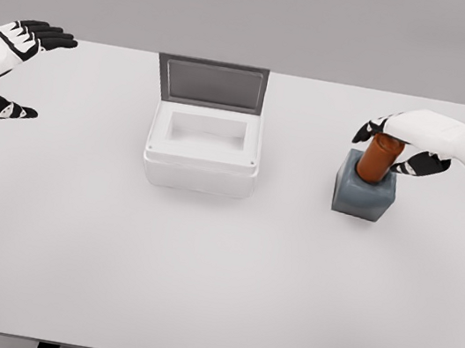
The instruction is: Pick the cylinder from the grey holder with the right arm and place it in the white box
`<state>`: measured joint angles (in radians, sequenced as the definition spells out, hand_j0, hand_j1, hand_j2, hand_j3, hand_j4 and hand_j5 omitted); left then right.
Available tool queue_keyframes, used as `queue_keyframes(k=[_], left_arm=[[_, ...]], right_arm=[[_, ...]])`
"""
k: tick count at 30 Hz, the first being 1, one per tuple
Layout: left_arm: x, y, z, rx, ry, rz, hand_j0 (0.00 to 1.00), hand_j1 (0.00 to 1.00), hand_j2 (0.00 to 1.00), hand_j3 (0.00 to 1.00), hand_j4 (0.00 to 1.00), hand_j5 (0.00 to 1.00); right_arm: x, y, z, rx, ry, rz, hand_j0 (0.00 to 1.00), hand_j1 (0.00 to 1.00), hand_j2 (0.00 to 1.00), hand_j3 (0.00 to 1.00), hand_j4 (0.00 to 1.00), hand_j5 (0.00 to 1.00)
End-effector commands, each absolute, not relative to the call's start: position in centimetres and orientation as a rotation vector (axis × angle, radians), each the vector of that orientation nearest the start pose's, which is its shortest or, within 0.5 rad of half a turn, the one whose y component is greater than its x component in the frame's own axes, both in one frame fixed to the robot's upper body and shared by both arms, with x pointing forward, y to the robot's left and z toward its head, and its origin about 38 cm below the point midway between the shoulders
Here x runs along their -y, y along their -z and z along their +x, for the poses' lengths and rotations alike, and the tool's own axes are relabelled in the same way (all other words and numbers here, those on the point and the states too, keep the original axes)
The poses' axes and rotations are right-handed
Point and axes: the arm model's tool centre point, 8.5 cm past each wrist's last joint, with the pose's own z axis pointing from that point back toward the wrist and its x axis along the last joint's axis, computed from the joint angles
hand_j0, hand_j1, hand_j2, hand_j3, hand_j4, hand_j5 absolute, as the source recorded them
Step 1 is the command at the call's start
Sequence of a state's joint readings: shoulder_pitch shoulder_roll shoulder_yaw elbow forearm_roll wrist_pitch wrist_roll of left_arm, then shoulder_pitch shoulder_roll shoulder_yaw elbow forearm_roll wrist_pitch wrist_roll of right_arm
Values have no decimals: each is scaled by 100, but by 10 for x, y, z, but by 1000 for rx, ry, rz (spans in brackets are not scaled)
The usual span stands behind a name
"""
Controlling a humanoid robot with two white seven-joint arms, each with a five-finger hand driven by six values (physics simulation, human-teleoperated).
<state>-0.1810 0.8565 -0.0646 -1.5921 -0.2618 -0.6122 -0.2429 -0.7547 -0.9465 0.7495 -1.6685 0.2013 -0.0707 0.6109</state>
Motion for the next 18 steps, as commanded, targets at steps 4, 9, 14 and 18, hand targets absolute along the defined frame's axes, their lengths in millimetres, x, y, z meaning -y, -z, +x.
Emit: queue_keyframes(k=[4,9,14,18], left_arm=[[-387,-251,376,1819,1522,600,100,100,100,100,100,100],[-387,-251,376,1819,1522,600,100,100,100,100,100,100],[-390,-250,377,1810,1516,604,100,100,100,100,100,100],[-390,-250,377,1810,1516,604,100,100,100,100,100,100]], right_arm=[[299,-259,433,1188,-1847,-453,39,39,39,39,39,39],[299,-262,431,1195,-1857,-460,22,22,22,22,22,22],[295,-276,433,1247,-1891,-470,22,22,22,22,22,22],[287,-300,437,1321,-1927,-500,22,22,22,22,22,22]])
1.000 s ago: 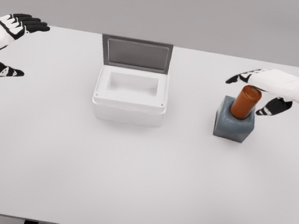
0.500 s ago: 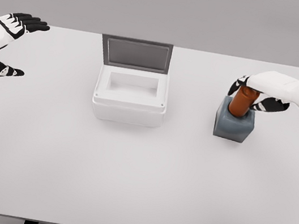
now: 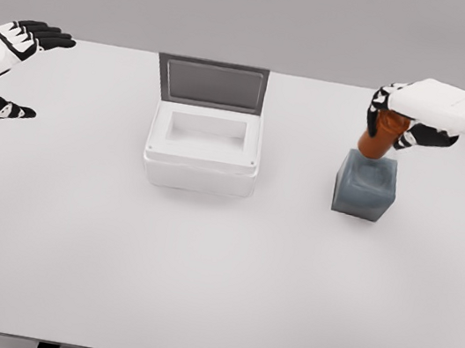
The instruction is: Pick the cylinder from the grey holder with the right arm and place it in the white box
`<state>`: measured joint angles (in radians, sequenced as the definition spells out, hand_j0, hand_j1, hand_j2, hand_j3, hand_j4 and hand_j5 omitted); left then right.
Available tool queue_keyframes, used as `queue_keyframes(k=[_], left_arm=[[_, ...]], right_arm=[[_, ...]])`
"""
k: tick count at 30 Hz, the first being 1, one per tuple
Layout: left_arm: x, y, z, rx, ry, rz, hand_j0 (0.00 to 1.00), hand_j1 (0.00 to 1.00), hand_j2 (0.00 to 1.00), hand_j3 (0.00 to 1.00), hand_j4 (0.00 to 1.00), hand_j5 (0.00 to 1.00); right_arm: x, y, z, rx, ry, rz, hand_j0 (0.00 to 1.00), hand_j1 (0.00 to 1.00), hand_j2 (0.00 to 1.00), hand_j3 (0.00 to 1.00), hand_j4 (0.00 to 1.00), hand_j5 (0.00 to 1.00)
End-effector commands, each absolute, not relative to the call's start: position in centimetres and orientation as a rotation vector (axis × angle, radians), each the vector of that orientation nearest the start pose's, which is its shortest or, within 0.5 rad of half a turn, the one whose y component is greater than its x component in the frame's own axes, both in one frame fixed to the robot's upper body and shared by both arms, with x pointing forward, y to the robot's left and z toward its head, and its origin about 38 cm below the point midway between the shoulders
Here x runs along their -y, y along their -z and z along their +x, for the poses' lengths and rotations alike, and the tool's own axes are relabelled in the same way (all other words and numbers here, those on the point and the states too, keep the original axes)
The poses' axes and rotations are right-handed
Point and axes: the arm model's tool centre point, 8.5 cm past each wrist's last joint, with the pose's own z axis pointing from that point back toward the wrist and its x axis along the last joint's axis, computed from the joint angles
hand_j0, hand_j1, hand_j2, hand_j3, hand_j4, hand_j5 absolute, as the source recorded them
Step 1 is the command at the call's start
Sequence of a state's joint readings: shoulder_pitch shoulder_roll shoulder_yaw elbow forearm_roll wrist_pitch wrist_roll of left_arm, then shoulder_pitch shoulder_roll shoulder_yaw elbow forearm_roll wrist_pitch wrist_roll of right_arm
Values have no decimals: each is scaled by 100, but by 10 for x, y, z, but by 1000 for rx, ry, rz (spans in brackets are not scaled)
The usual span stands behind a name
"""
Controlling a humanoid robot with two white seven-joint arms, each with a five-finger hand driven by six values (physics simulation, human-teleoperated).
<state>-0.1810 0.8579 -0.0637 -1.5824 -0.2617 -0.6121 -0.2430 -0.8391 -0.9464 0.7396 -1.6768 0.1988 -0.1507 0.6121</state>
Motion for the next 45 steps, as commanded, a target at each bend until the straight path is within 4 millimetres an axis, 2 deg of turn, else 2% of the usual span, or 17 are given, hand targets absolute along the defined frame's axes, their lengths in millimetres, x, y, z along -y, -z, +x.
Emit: queue_keyframes(k=[1,3,8,10,15,18,25,30,45], left_arm=[[-390,-250,377,1810,1516,604,100,100,100,100,100,100],[-390,-250,377,1810,1516,604,100,100,100,100,100,100],[-391,-251,377,1812,1513,609,100,100,100,100,100,100],[-391,-251,377,1810,1512,609,100,100,100,100,100,100],[-391,-251,377,1810,1512,609,100,100,100,100,100,100],[-391,-251,377,1810,1512,609,100,100,100,100,100,100],[-391,-251,377,1810,1512,609,100,100,100,100,100,100],[-391,-251,377,1812,1513,609,100,100,100,100,100,100],[-391,-251,377,1812,1513,609,100,100,100,100,100,100]], right_arm=[[282,-300,438,1332,-1930,-493,22,22,22,22,22,22],[257,-300,444,1399,-1934,-450,22,22,22,22,22,22],[223,-294,451,1469,-1934,-386,22,22,22,22,22,22],[204,-289,455,1484,-1955,-401,22,22,22,22,22,22],[158,-289,459,1562,-1979,-381,23,23,23,23,23,23],[143,-292,462,1590,-1978,-362,23,23,23,23,23,23],[126,-287,463,1595,-1990,-324,23,23,23,23,23,23],[123,-269,472,1525,-2015,-346,23,23,23,23,23,23],[123,-270,469,1528,-2027,-353,27,27,27,27,27,27]])
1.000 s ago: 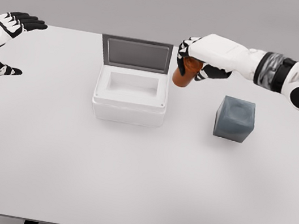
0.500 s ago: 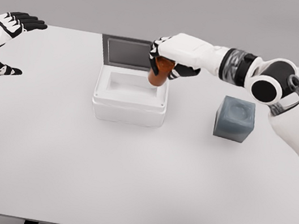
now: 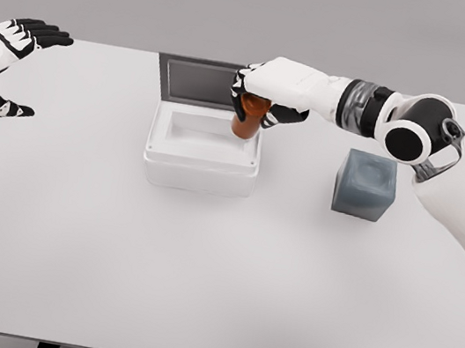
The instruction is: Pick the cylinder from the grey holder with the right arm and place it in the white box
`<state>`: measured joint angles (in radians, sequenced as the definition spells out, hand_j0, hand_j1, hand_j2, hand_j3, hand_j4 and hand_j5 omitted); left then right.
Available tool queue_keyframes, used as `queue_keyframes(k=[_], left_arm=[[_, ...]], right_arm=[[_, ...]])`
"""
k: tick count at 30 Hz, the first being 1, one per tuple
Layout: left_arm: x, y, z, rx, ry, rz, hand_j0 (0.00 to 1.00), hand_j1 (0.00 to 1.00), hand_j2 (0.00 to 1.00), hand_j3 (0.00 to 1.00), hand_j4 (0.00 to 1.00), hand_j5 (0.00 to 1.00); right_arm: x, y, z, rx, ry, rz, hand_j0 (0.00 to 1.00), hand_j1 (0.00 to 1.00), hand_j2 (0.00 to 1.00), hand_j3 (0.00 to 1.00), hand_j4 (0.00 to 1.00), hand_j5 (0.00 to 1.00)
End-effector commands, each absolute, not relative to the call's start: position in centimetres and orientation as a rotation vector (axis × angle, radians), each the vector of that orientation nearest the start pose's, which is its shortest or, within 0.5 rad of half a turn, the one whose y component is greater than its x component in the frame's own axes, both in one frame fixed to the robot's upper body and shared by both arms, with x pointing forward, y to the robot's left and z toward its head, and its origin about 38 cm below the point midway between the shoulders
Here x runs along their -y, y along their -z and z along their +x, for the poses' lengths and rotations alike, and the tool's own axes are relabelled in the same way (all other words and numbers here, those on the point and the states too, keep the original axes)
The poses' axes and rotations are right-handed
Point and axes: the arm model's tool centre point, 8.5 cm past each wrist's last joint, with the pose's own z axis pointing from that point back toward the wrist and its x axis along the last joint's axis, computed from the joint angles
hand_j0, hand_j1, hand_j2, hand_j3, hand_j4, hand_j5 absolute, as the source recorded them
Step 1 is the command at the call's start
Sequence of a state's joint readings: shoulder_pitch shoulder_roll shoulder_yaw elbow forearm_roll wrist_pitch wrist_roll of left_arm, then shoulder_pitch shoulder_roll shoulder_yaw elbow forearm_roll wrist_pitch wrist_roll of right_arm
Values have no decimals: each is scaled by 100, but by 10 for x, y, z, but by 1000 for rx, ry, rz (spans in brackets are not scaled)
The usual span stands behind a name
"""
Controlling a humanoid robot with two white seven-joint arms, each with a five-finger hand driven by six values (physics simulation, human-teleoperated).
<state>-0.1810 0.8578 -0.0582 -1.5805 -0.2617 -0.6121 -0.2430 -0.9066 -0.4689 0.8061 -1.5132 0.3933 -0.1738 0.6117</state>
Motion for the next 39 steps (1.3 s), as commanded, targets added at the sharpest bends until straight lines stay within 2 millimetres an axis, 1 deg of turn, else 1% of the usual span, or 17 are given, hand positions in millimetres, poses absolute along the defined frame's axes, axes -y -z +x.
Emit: queue_keyframes(k=[1,7,10,11,12,16,19,21,24,26,28,30,31,32,34,36,39], left_arm=[[-391,-251,377,1813,1512,608,100,100,100,100,100,100],[-391,-251,377,1812,1510,610,100,100,100,100,100,100],[-391,-250,377,1811,1511,608,100,100,100,100,100,100],[-391,-250,377,1811,1511,608,100,100,100,100,100,100],[-391,-250,377,1811,1511,608,100,100,100,100,100,100],[-391,-250,377,1811,1511,608,100,100,100,100,100,100],[-391,-251,377,1812,1510,610,100,100,100,100,100,100],[-391,-251,377,1812,1510,610,100,100,100,100,100,100],[-392,-245,374,1800,1510,597,100,100,100,100,100,100],[-393,-241,374,1793,1503,588,100,100,100,100,100,100],[-399,-238,377,1776,1488,586,100,100,100,100,100,100],[-397,-242,378,1804,1463,562,100,100,100,100,100,100],[-387,-239,380,1817,1465,495,100,100,100,100,100,100],[-370,-232,381,1818,1466,312,100,100,100,100,100,100],[-356,-233,379,1804,1479,54,100,100,100,100,100,100],[-329,-265,397,2009,1358,-74,100,100,100,100,100,100],[-326,-274,427,1870,1142,-132,100,100,100,100,100,100]], right_arm=[[123,-271,468,1532,-2031,-355,27,27,27,27,27,27],[121,-274,464,1546,-2042,-357,33,33,33,33,33,33],[121,-275,462,1556,-2060,-352,66,66,66,66,66,66],[120,-274,462,1556,-2062,-351,88,88,88,88,88,88],[120,-275,461,1560,-2065,-350,100,100,100,100,100,100],[116,-283,454,1592,-2078,-357,100,100,100,100,100,100],[127,-329,426,1732,-2096,-446,100,100,100,100,100,100],[150,-357,428,1818,-2041,-519,100,100,100,100,100,100],[221,-385,430,1849,-1866,-640,100,100,100,100,100,100],[250,-371,429,1783,-1827,-658,100,100,100,100,100,100],[271,-329,426,1671,-1841,-603,100,100,100,100,100,100],[284,-307,425,1629,-1819,-573,100,100,100,100,100,100],[290,-295,425,1603,-1808,-556,100,100,100,100,100,100],[294,-287,426,1582,-1798,-542,100,100,100,100,100,100],[296,-291,426,1587,-1792,-553,100,100,100,100,100,100],[298,-292,426,1594,-1776,-558,100,100,100,100,100,100],[293,-270,421,1582,-1763,-498,100,100,100,100,100,100]])
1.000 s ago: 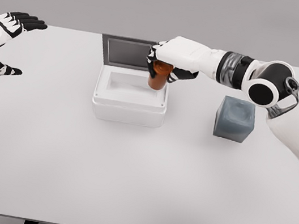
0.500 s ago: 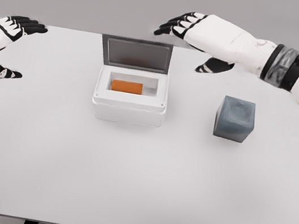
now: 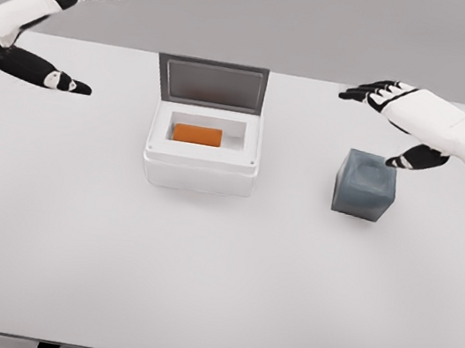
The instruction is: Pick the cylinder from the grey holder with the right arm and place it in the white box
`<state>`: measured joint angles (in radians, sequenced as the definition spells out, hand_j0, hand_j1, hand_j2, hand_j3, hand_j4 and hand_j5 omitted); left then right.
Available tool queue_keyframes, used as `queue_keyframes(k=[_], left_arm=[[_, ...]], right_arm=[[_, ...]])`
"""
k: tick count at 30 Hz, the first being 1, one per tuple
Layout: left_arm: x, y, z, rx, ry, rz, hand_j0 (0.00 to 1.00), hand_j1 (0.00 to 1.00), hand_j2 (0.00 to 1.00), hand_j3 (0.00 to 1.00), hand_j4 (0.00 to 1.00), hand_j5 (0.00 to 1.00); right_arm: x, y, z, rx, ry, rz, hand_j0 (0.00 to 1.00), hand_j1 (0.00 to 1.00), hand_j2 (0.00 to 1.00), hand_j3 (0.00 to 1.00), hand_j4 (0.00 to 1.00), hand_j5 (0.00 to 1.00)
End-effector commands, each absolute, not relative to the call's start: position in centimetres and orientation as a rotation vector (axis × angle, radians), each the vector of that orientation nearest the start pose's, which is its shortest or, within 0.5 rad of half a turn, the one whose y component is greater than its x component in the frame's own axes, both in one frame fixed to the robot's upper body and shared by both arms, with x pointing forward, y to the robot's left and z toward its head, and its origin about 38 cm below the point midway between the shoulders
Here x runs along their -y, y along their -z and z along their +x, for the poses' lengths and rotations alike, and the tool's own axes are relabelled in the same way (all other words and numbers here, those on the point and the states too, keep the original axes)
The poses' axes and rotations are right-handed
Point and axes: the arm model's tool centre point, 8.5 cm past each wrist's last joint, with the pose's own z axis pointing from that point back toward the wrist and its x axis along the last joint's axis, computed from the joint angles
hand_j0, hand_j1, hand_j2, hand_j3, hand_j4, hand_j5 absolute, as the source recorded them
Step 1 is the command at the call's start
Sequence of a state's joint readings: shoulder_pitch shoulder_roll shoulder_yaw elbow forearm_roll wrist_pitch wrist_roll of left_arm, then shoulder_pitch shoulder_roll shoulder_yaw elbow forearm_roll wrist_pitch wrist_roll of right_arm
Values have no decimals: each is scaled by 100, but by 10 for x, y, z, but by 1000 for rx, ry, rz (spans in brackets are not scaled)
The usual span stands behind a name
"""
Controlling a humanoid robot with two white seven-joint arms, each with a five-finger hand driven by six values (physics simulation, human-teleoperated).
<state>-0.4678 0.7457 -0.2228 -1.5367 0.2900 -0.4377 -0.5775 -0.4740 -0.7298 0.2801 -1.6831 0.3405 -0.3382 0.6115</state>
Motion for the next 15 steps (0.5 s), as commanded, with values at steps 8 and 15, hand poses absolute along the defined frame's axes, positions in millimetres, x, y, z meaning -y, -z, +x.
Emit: queue_keyframes(k=[8,15], left_arm=[[-319,-218,478,1627,942,-216,100,100,100,100,100,100],[-306,-203,508,1597,870,-239,100,100,100,100,100,100]], right_arm=[[290,-265,419,1594,-1749,-480,100,100,100,100,100,100],[289,-265,416,1595,-1755,-478,100,100,100,100,100,100]])
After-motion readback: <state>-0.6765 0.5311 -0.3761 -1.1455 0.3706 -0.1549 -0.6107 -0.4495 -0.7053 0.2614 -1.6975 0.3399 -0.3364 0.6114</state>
